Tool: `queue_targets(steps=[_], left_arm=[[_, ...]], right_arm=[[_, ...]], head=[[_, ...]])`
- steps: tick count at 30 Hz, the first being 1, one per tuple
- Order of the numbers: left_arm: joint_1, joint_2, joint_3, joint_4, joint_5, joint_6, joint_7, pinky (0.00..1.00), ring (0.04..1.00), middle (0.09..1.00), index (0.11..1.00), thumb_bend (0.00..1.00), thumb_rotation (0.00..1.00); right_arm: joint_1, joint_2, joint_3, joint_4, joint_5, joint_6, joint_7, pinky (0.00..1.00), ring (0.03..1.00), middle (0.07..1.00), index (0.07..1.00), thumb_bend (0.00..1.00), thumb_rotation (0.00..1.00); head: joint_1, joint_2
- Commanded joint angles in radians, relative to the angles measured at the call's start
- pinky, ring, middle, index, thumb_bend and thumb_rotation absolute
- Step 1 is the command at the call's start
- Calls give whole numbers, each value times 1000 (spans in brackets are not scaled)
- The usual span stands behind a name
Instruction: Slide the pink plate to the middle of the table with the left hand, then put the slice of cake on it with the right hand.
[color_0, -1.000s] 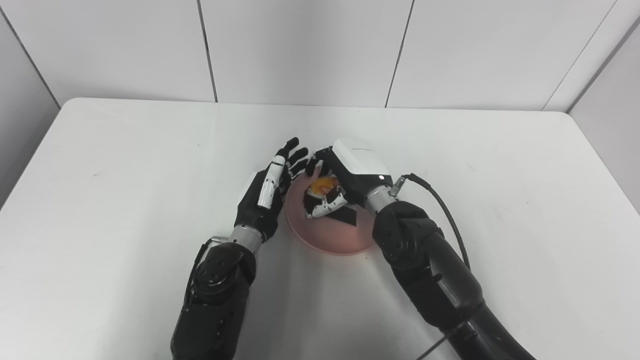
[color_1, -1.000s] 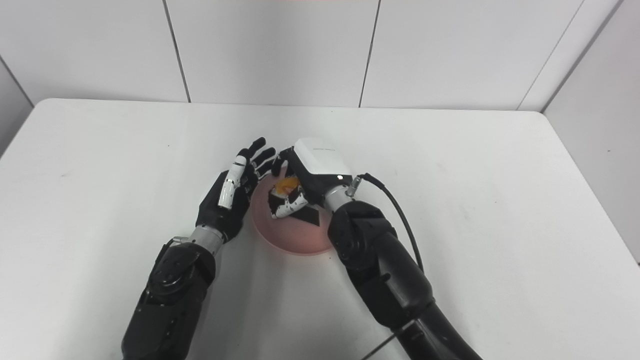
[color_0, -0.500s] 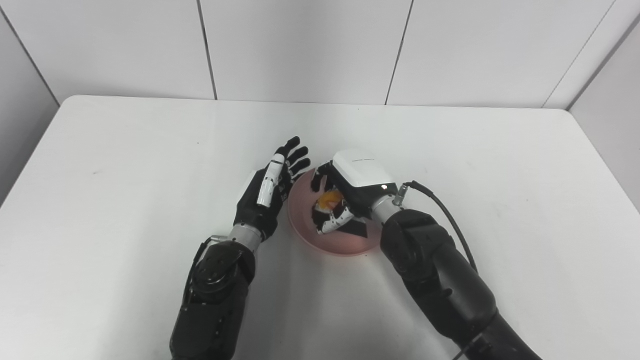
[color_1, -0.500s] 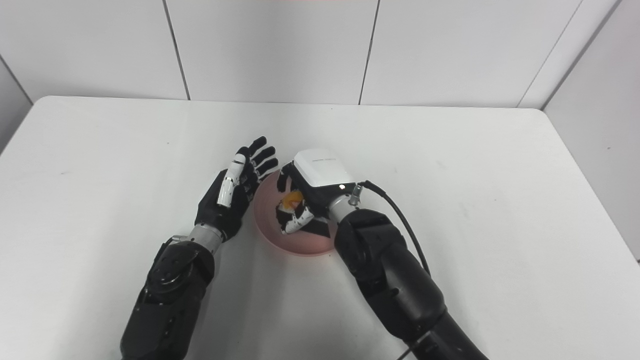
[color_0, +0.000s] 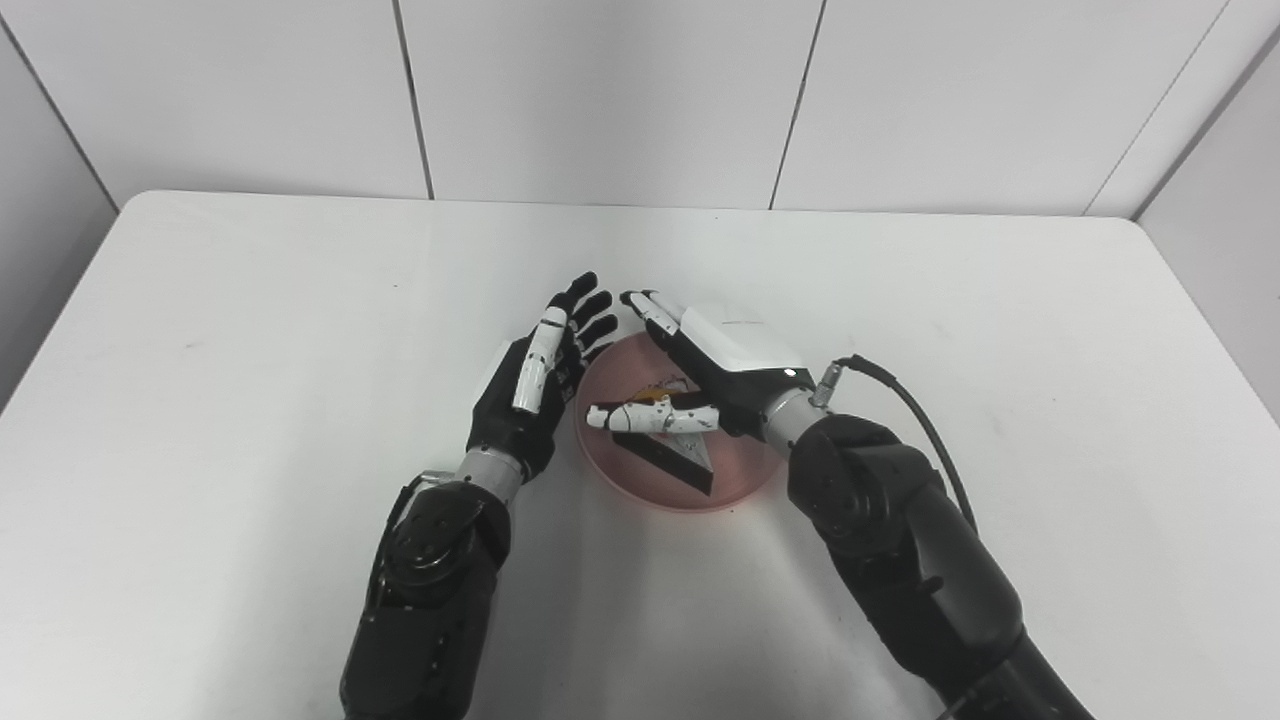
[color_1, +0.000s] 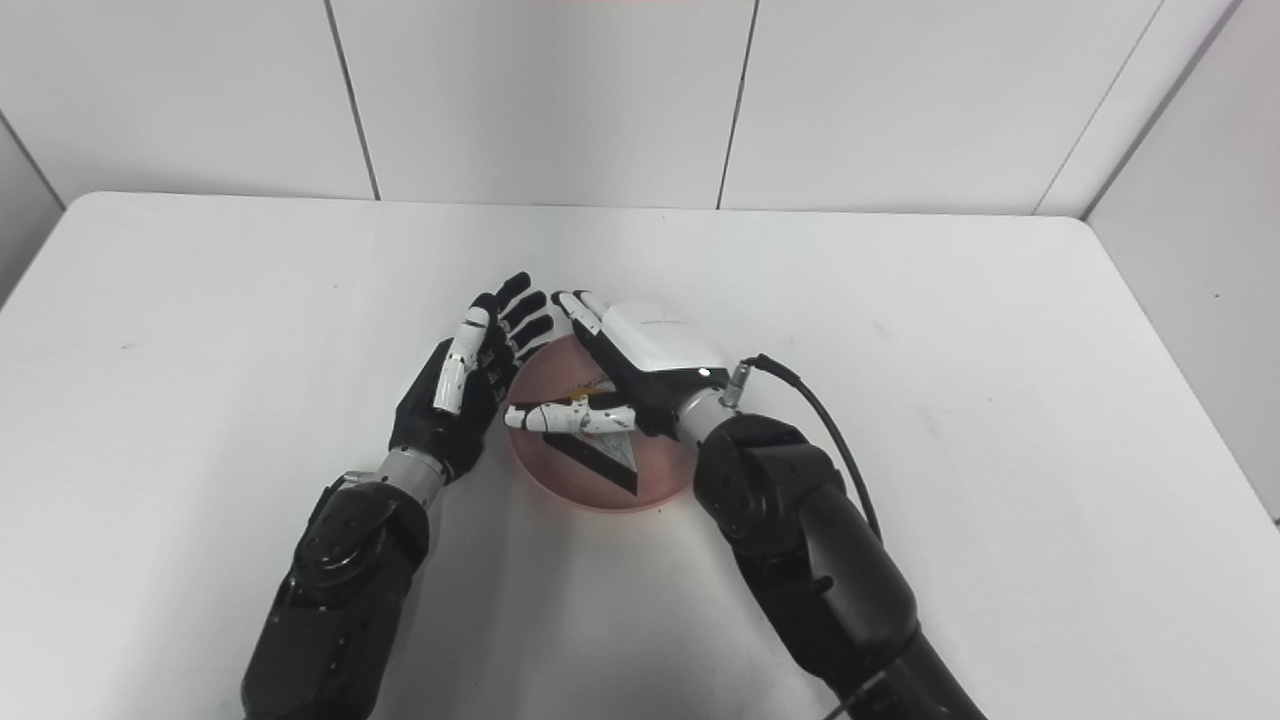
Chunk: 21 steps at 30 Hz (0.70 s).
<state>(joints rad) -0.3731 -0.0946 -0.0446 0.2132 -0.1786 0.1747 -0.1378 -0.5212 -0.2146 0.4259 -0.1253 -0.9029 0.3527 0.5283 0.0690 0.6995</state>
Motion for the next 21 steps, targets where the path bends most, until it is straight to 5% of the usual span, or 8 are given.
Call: queue_targets(steps=[1, 12, 18, 20, 21], left_arm=[[43, 6, -1, 32, 8, 64, 10, 880, 909, 924, 904, 381, 1000], [57, 25, 4, 15, 20, 55, 21, 894, 905, 920, 918, 414, 1000], [110, 55, 12, -54, 59, 4, 27, 906, 911, 922, 906, 408, 1000], [134, 65, 19, -78, 68, -21, 28, 912, 916, 927, 912, 410, 1000], [148, 69, 20, -92, 73, -34, 30, 917, 921, 932, 922, 409, 1000]], right_arm=[[-15, -3, -23, -42, 15, -41, -56, 807, 986, 1000, 1000, 902, 1000], [2, -14, -85, -149, 59, -90, -168, 773, 958, 1000, 1000, 892, 1000], [102, -7, -208, -203, 196, -127, -261, 616, 922, 1000, 1000, 876, 1000], [153, -4, -251, -181, 252, -190, -333, 631, 925, 1000, 1000, 867, 1000], [181, -2, -273, -162, 291, -235, -370, 715, 953, 1000, 1000, 840, 1000]], head=[[0, -1], [-10, -10], [-27, -13], [-28, -12], [-29, -11]])
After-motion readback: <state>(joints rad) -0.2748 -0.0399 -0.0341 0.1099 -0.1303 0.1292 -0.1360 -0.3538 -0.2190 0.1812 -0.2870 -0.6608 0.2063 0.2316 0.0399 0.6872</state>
